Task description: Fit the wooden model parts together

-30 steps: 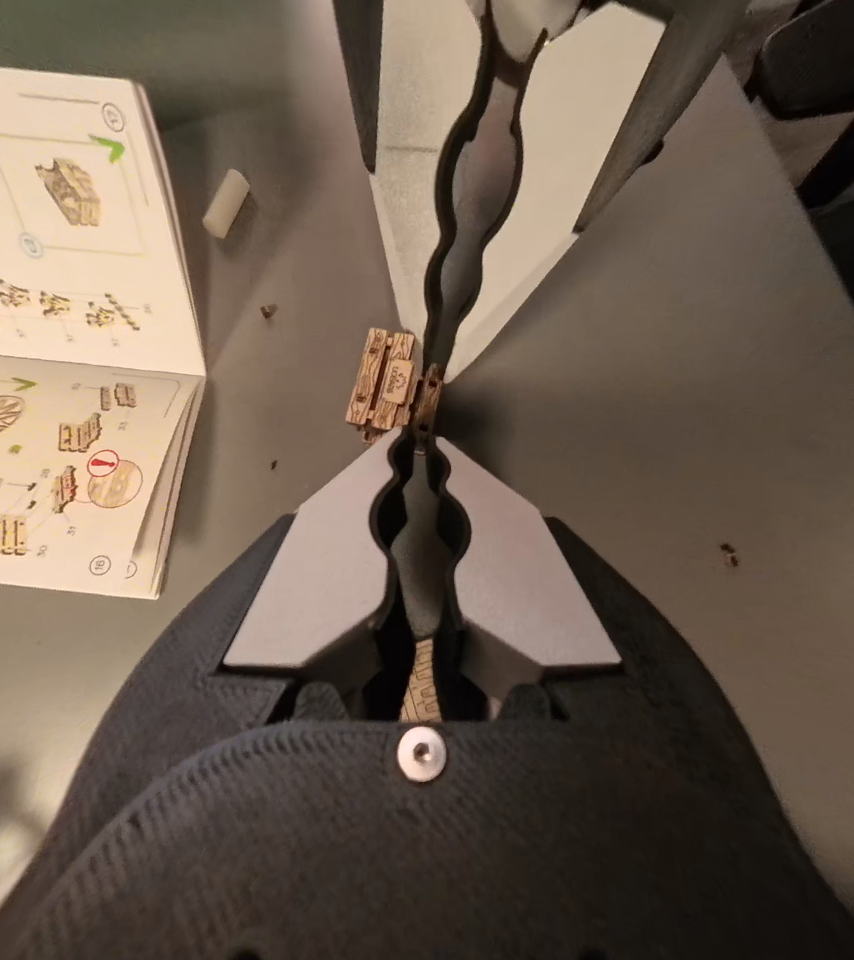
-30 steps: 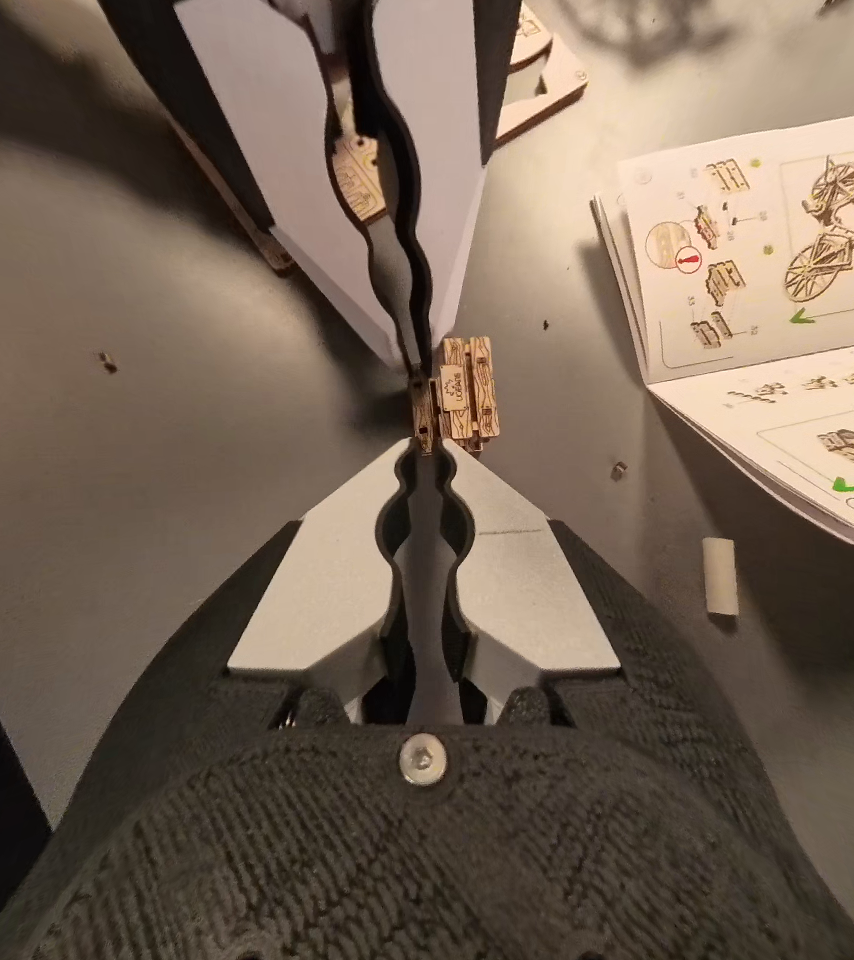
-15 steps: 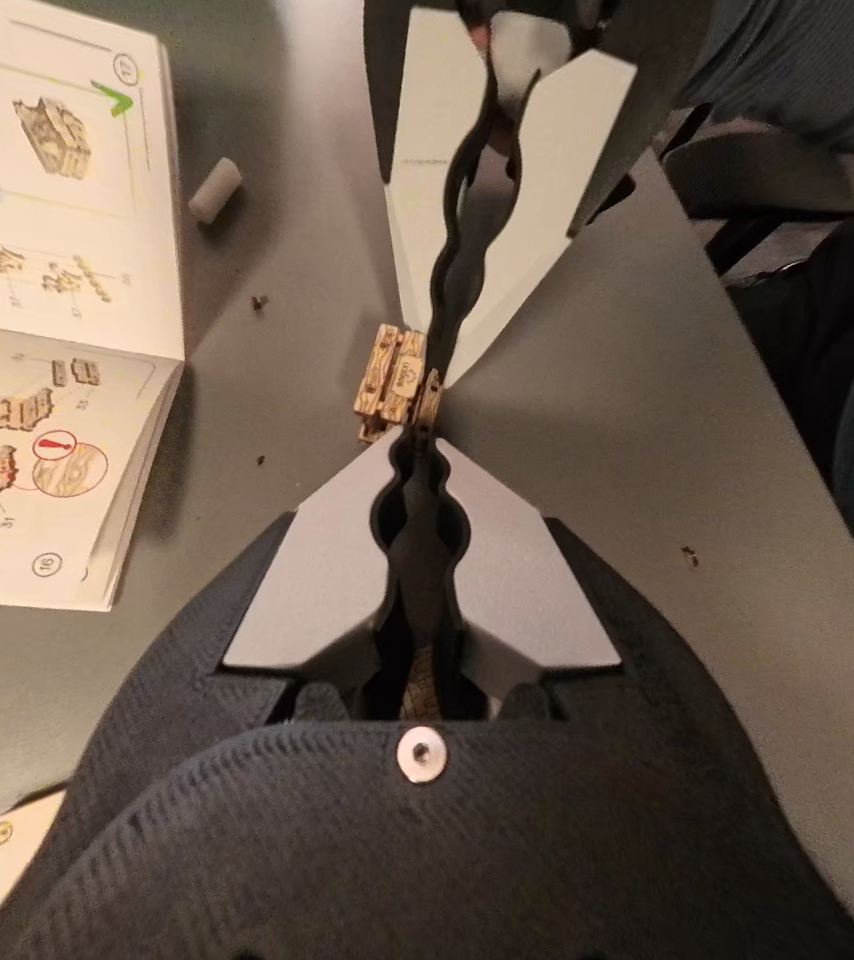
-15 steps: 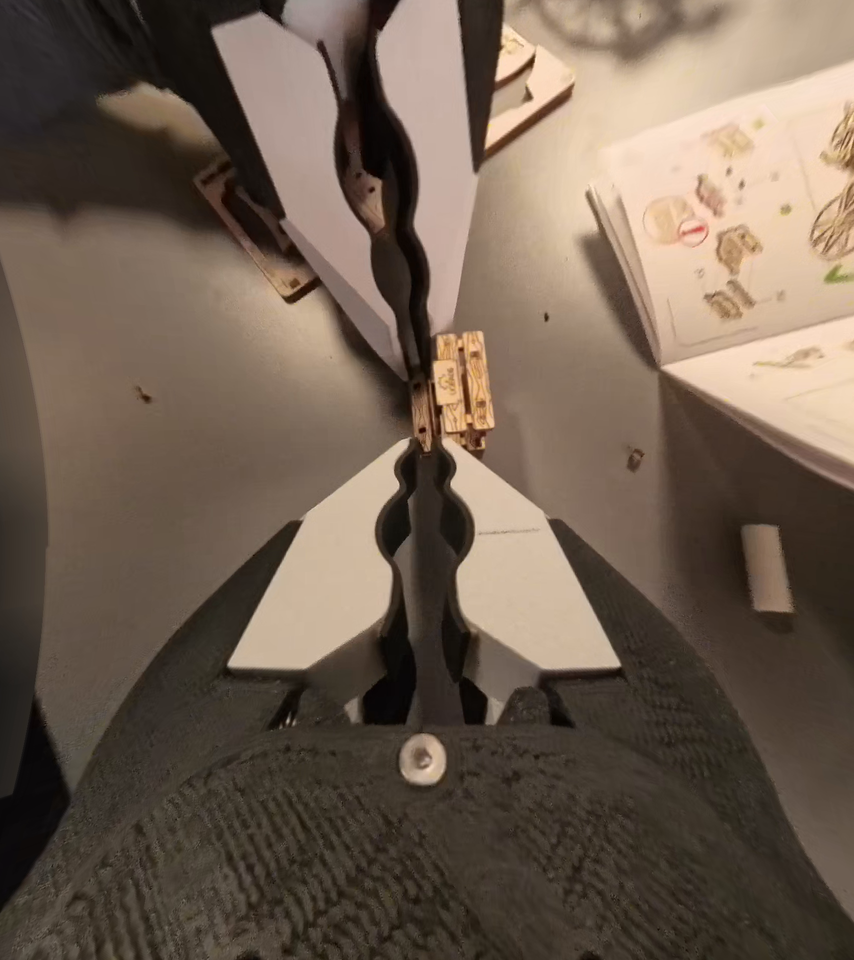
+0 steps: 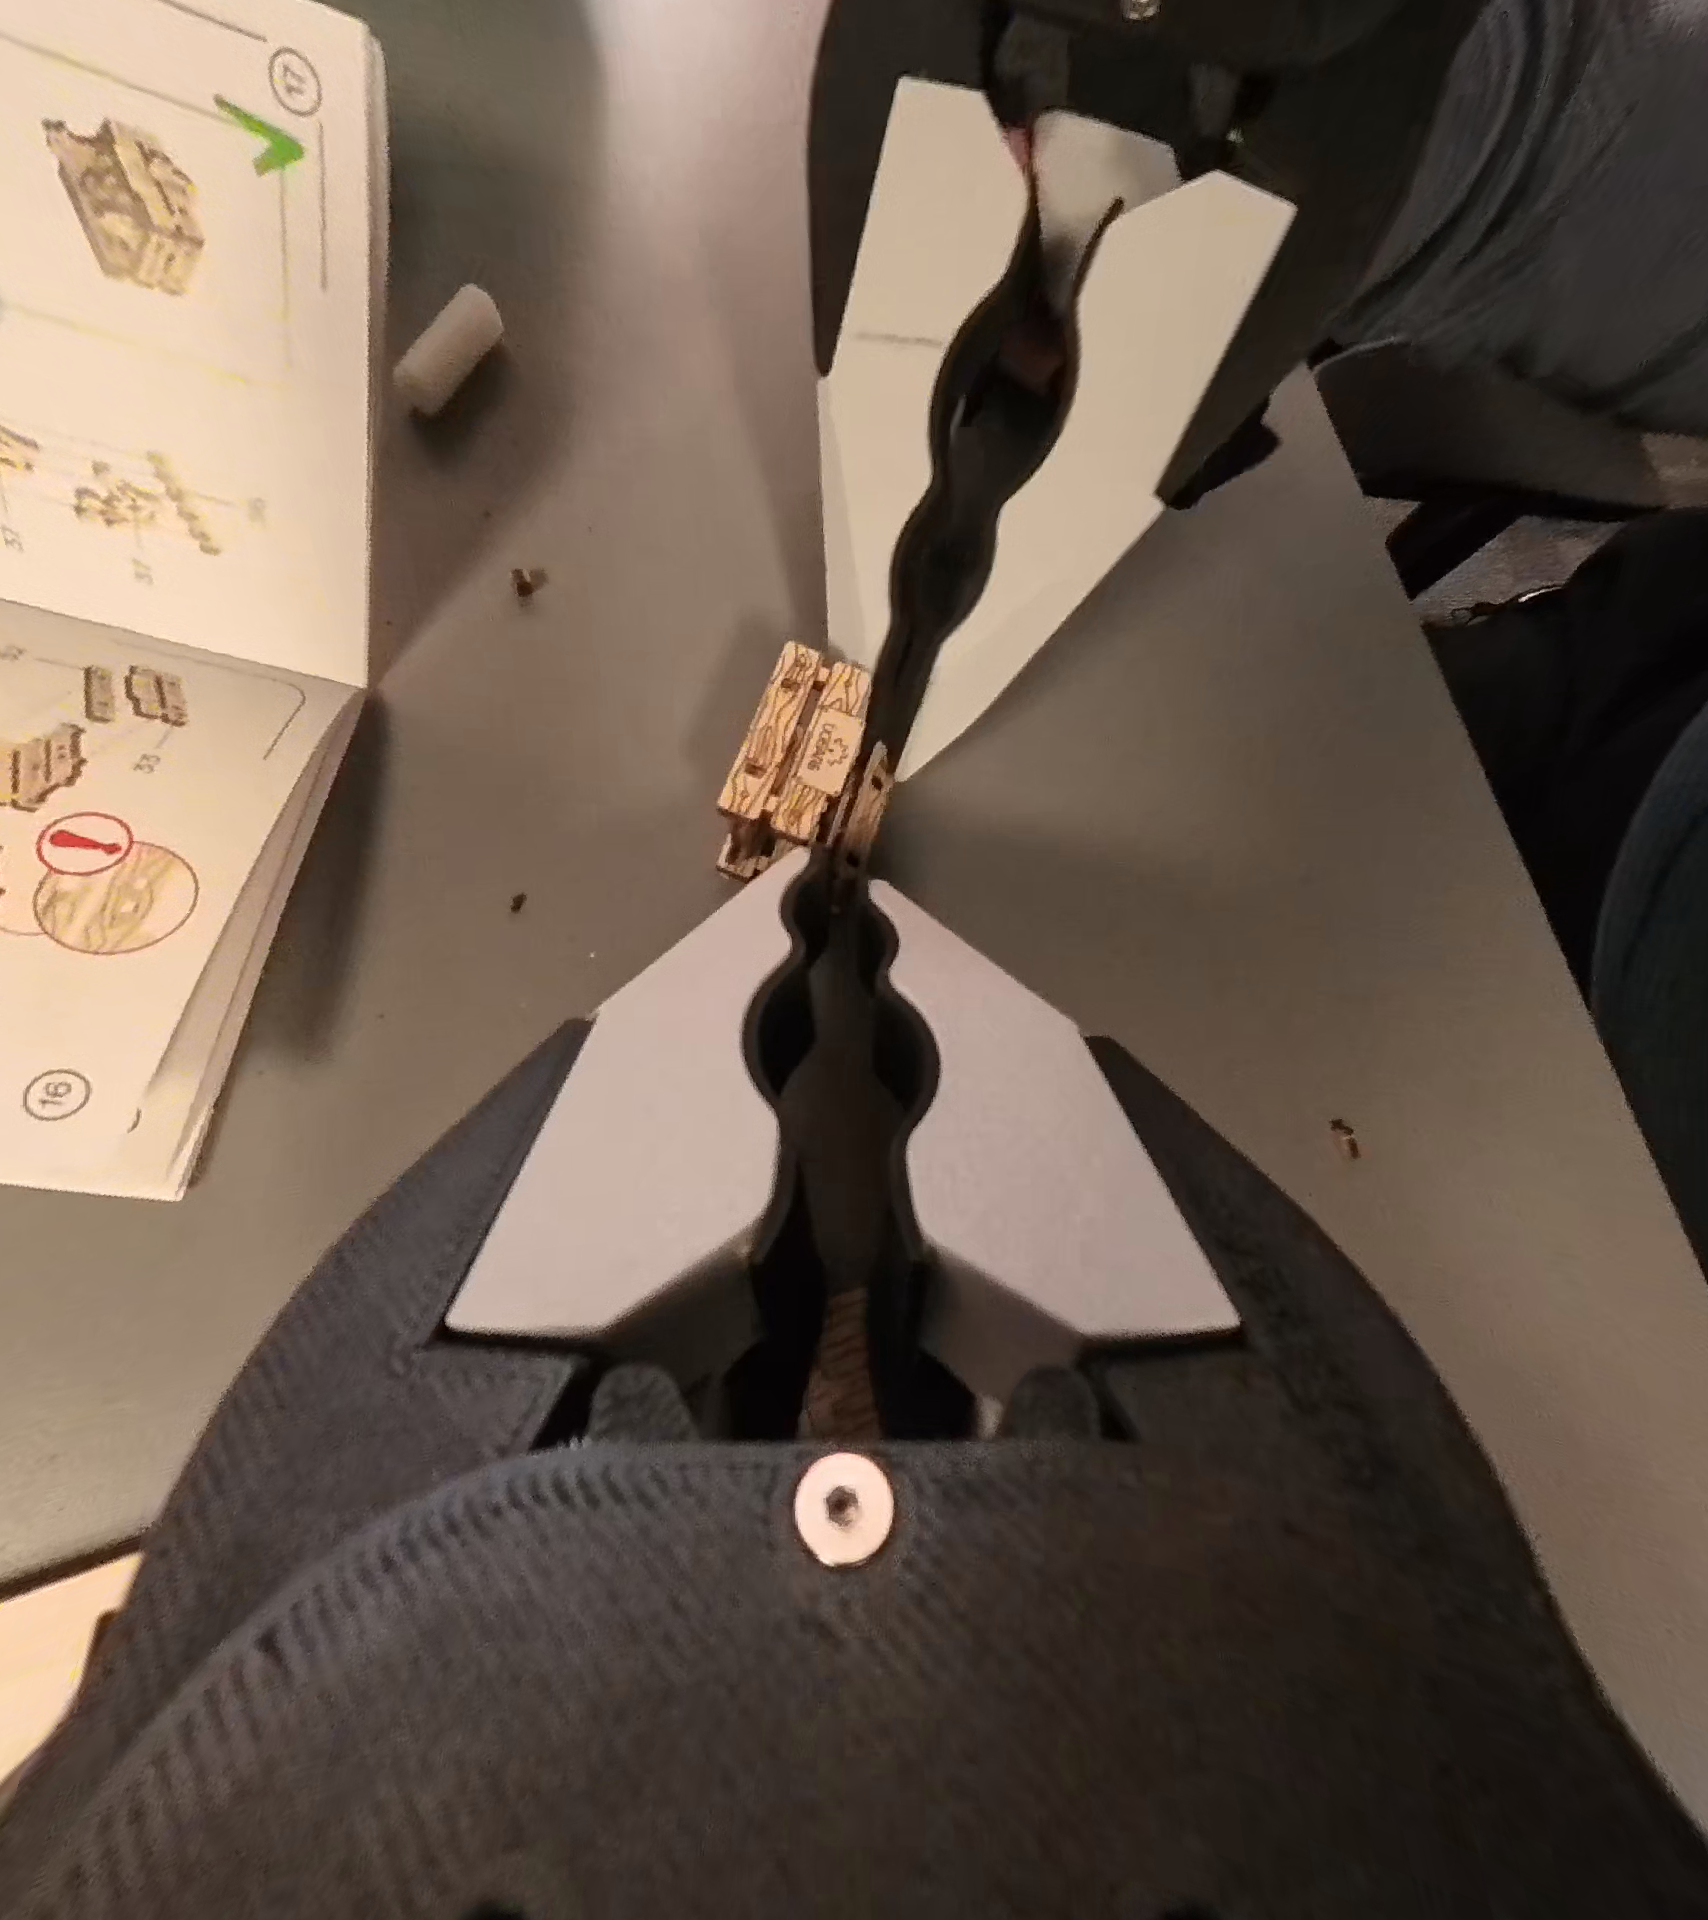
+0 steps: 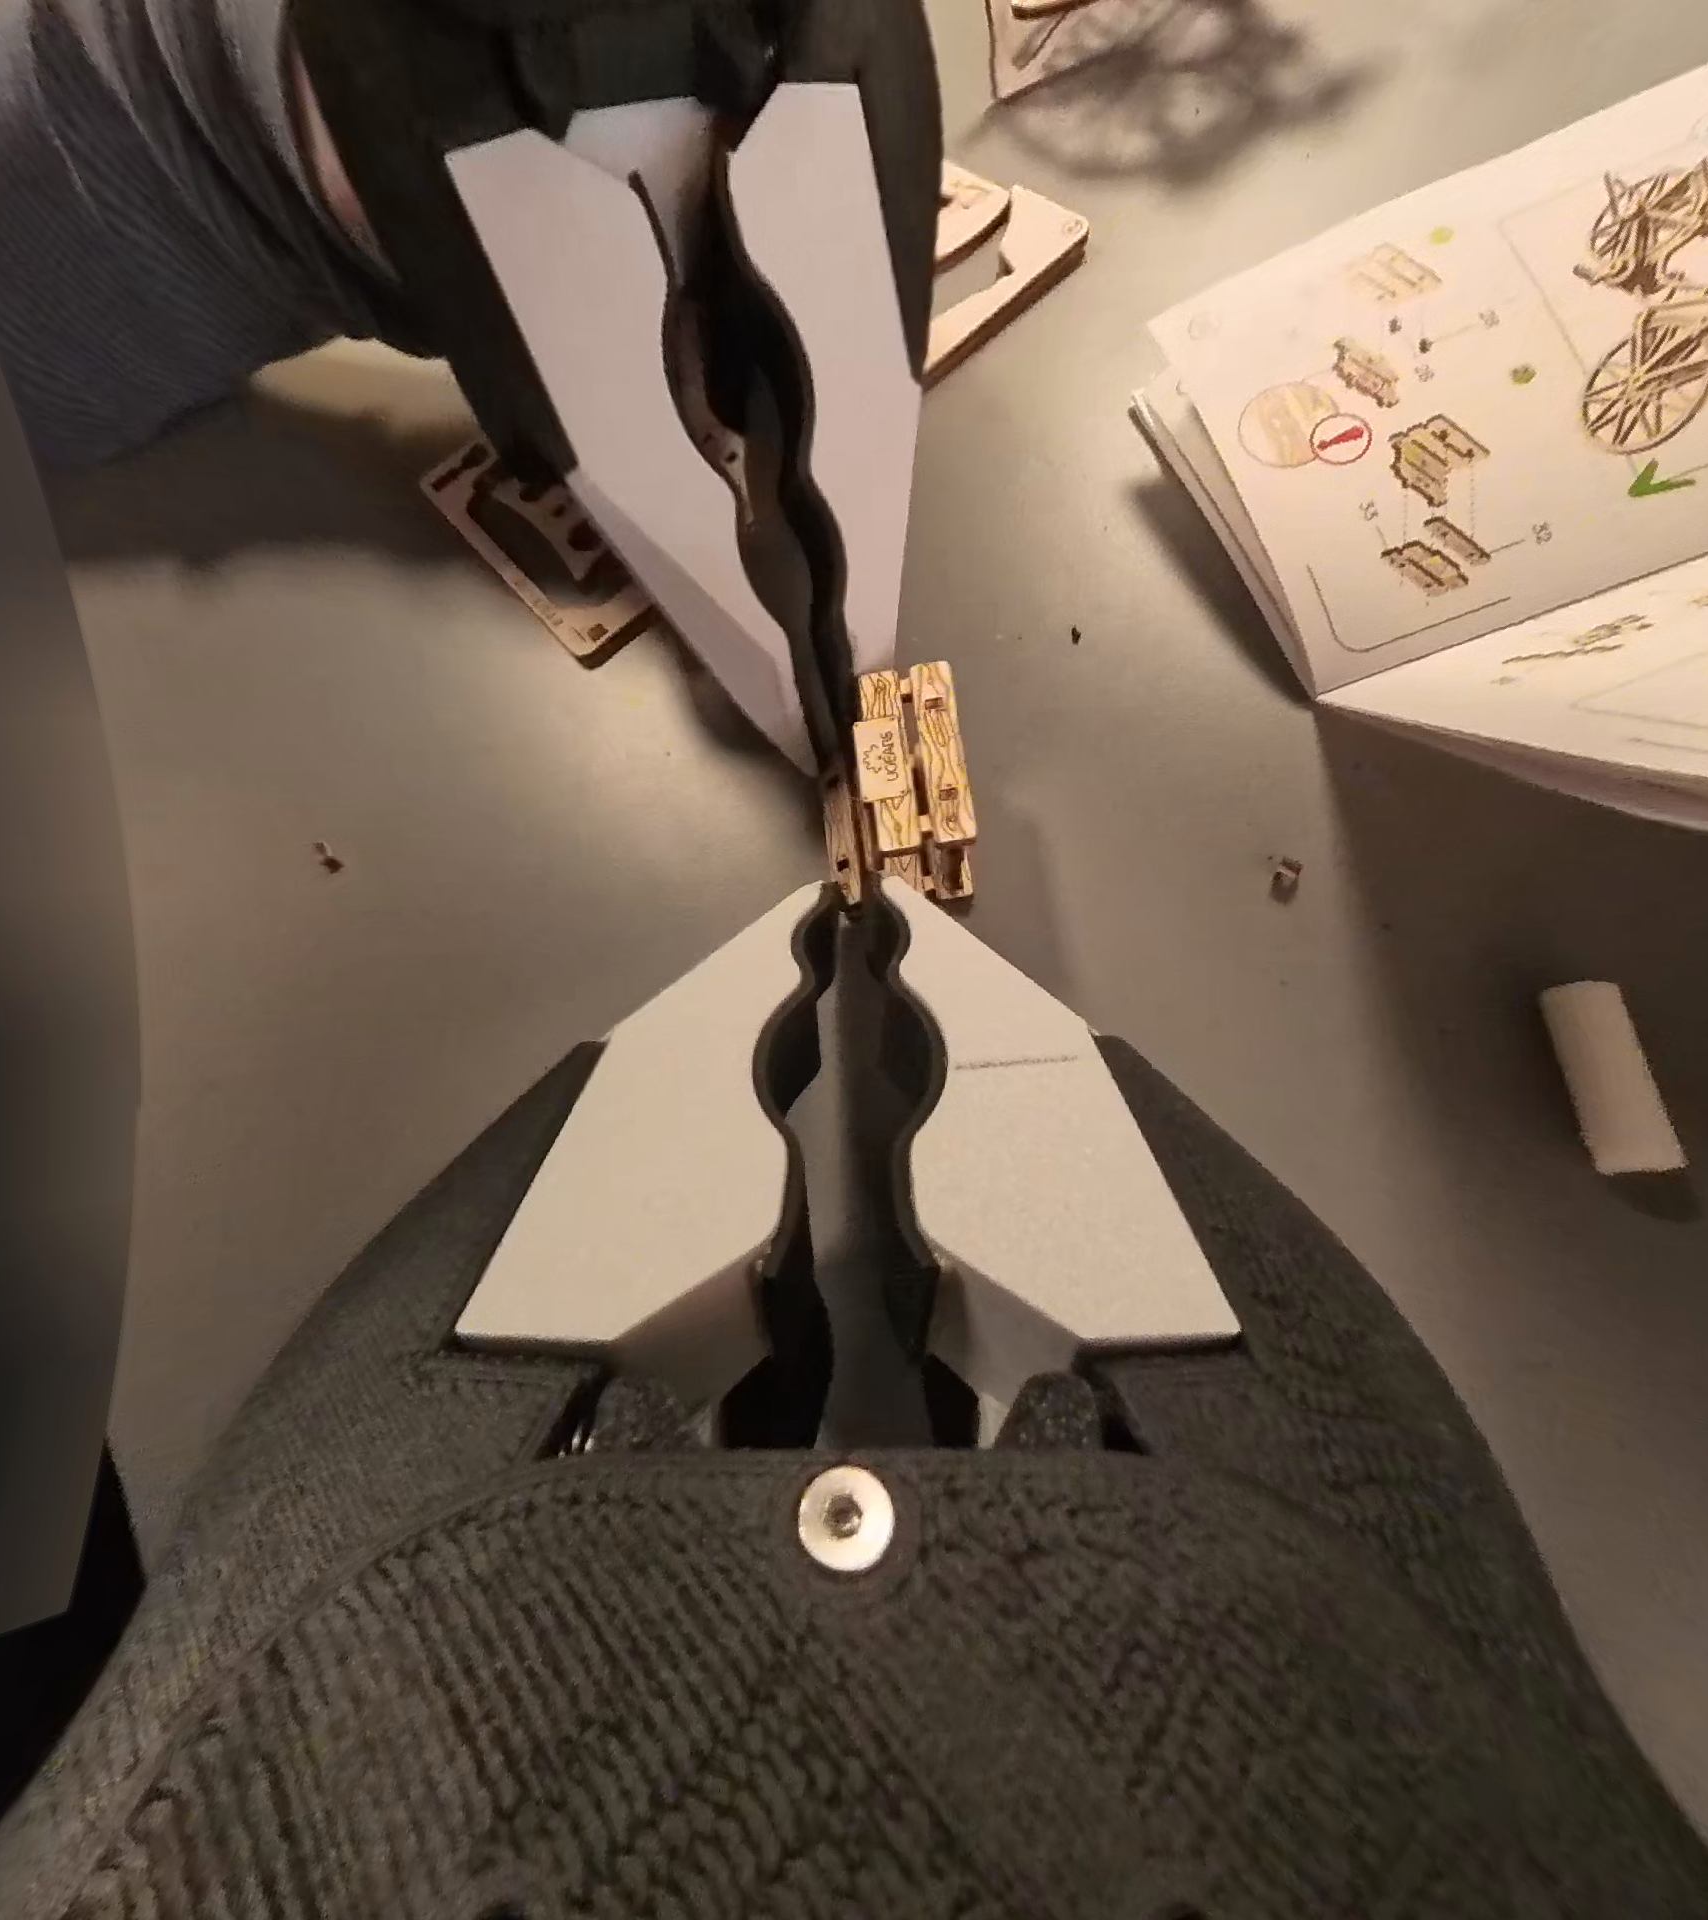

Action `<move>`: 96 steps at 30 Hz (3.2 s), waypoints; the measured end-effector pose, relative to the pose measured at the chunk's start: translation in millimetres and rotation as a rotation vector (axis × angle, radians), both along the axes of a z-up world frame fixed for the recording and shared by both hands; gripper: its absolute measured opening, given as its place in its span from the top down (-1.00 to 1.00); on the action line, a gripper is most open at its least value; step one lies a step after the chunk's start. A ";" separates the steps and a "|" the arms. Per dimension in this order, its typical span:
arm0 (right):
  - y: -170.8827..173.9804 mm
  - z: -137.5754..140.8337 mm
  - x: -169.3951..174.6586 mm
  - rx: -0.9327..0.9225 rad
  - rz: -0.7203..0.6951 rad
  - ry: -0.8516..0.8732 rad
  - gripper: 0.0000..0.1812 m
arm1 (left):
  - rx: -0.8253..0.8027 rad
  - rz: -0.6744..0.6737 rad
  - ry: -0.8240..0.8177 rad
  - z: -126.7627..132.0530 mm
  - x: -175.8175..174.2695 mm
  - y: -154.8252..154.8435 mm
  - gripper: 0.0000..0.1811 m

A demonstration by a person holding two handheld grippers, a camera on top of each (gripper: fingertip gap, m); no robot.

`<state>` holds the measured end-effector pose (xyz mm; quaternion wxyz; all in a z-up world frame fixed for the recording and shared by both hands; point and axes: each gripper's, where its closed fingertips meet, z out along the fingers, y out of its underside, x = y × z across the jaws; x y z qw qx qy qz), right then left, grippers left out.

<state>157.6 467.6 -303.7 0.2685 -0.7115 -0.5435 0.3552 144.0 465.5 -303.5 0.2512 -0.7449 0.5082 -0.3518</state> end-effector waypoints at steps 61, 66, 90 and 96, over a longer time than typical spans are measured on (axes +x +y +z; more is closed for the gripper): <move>-24.7 -3.6 -1.6 0.189 0.080 -0.053 0.96 | 0.134 -0.060 0.043 -4.9 -3.4 -24.9 0.88; -26.9 2.6 -2.3 0.244 0.109 -0.018 0.97 | 0.157 -0.088 0.043 -4.5 -3.0 -28.0 0.94; -6.3 6.4 -2.6 0.240 0.159 0.017 0.96 | 0.168 -0.005 -0.015 4.9 -2.7 -8.1 0.95; -5.1 6.2 -2.8 0.228 0.153 0.018 0.96 | 0.147 0.001 -0.020 4.4 -2.5 -6.8 0.95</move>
